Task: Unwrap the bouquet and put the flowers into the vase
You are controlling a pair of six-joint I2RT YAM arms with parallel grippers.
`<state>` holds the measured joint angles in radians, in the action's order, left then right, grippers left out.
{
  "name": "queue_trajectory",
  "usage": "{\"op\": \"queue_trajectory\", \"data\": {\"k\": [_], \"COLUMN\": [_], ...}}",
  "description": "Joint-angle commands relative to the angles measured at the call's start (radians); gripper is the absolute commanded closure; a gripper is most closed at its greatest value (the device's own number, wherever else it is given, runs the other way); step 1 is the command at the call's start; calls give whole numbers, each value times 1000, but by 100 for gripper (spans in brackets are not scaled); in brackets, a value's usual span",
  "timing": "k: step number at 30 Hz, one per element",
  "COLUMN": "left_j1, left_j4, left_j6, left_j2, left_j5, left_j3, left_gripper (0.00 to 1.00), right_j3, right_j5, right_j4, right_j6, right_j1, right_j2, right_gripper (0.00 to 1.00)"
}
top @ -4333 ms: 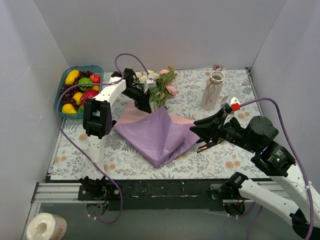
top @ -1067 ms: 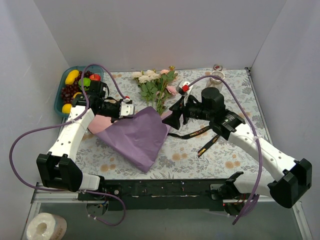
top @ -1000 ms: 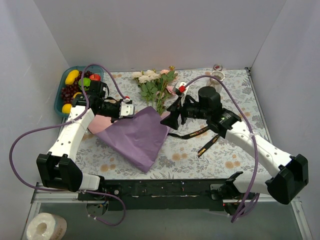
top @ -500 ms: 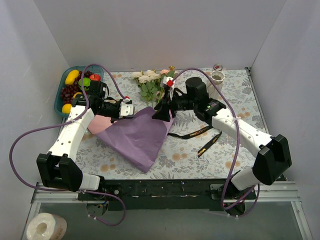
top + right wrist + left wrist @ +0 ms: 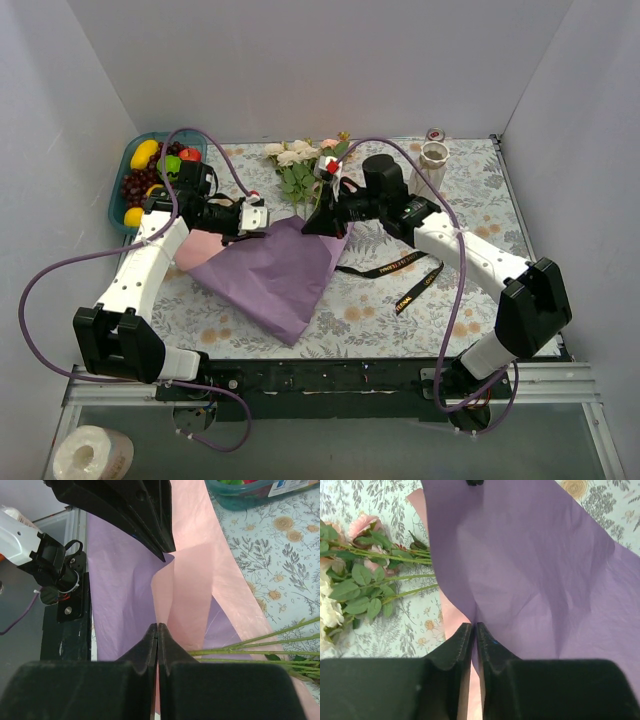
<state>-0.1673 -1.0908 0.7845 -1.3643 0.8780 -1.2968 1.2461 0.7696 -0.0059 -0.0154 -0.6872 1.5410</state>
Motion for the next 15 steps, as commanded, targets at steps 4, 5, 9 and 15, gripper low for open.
{"op": "queue_trajectory", "data": {"k": [4,5,9,15], "left_j1": [9,38,121,166], "left_j4": [234,270,316,315], "left_j6": [-391,-582,-865,-1025], "left_j2": [18,1,-161,-249], "left_j5": [9,41,49,-25], "left_j3": [-96,-131,-355,-473], "left_gripper": [15,12,2,2], "right_j3": [78,76,69,-37], "right_j5": [0,-7,-70,-306], "right_j4": [-23,-25,-75,-157], "right_j6": [3,8,2,-20], "right_j1": [2,3,-31,-226], "right_j2": [-58,-82,-163,-358], "right_gripper": [99,99,99,99]}}
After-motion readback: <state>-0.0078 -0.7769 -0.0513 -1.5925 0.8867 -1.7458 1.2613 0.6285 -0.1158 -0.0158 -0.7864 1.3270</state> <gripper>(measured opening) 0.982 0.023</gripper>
